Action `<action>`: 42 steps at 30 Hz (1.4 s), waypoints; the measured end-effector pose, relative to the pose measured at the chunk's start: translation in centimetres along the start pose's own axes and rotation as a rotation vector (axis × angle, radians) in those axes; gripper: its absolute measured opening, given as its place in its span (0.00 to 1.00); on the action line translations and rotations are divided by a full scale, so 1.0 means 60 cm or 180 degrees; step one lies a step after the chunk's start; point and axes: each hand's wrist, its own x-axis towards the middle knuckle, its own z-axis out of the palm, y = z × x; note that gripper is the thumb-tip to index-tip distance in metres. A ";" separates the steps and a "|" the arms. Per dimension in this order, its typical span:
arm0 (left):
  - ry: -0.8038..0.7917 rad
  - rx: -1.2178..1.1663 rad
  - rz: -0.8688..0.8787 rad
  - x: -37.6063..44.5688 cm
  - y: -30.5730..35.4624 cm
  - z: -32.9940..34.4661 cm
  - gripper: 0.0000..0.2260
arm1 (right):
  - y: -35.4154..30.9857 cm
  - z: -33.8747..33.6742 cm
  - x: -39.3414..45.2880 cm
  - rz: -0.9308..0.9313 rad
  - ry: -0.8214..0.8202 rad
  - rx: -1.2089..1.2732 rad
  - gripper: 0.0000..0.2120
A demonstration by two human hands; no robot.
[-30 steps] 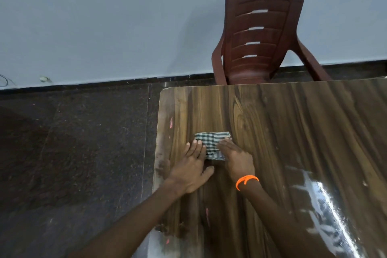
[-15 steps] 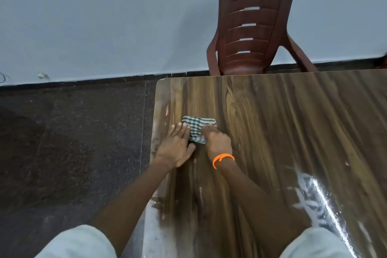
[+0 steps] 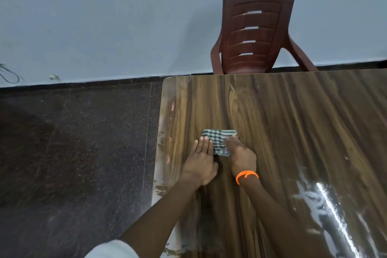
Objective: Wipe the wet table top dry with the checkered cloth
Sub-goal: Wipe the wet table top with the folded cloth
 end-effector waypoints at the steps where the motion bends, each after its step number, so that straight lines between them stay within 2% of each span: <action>1: -0.0004 0.0035 0.0002 0.010 -0.003 -0.005 0.34 | -0.005 0.000 0.008 0.0066 0.0022 0.0023 0.18; 7: 0.0032 0.0130 -0.0049 -0.017 -0.059 0.001 0.33 | -0.060 0.016 0.010 -0.0122 -0.0178 -0.0209 0.16; 10: 0.0005 -0.0002 -0.0224 -0.070 -0.077 0.027 0.38 | -0.088 0.030 -0.028 -0.0370 -0.0279 -0.0130 0.19; 12: -0.0018 -0.0119 -0.0307 -0.106 -0.070 0.046 0.41 | -0.096 0.034 -0.067 -0.0490 -0.0431 -0.0117 0.23; 15: -0.0065 -0.0196 -0.0295 -0.155 -0.043 0.072 0.41 | -0.087 0.029 -0.120 -0.0669 -0.0363 -0.0073 0.19; 17: -0.0051 -0.0189 -0.0248 -0.174 -0.015 0.080 0.40 | -0.061 0.024 -0.143 -0.0732 -0.0261 -0.0149 0.20; 23: 0.0015 -0.0203 -0.0258 -0.143 0.060 0.066 0.39 | -0.001 0.000 -0.145 -0.0421 -0.0163 -0.0210 0.23; 27: 0.0013 0.0035 -0.0299 -0.110 0.041 0.047 0.35 | -0.019 0.003 -0.109 -0.0398 -0.0215 -0.0282 0.20; 31: 0.0072 0.0126 -0.0313 -0.126 -0.007 0.059 0.37 | -0.061 0.006 -0.112 -0.0630 -0.0333 -0.0339 0.15; 33: 0.0148 -0.0042 -0.0321 -0.159 -0.021 0.072 0.40 | -0.082 0.019 -0.134 -0.0747 -0.0387 -0.0328 0.15; 36: 0.0174 -0.0098 -0.0382 -0.217 -0.021 0.099 0.38 | -0.098 0.034 -0.188 -0.0799 -0.0560 -0.0299 0.18; 42: -0.0008 -0.0187 -0.0113 -0.292 0.044 0.130 0.37 | -0.046 0.011 -0.281 -0.0883 -0.0539 -0.0307 0.22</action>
